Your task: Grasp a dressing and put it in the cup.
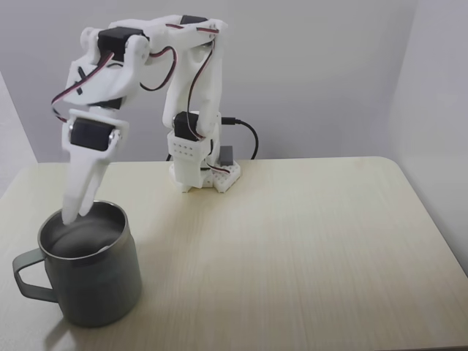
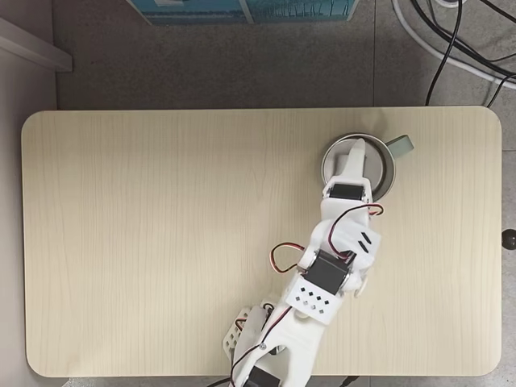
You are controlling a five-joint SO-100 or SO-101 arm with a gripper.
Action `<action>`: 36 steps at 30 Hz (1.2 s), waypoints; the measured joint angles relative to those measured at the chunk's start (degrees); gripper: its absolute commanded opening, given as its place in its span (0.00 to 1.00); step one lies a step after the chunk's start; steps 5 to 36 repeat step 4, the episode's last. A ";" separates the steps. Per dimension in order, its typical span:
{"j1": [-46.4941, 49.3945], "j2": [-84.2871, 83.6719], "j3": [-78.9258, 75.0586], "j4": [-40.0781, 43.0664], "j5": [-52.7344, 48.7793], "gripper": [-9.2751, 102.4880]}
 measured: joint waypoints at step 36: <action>0.35 2.72 0.26 0.00 -0.35 0.32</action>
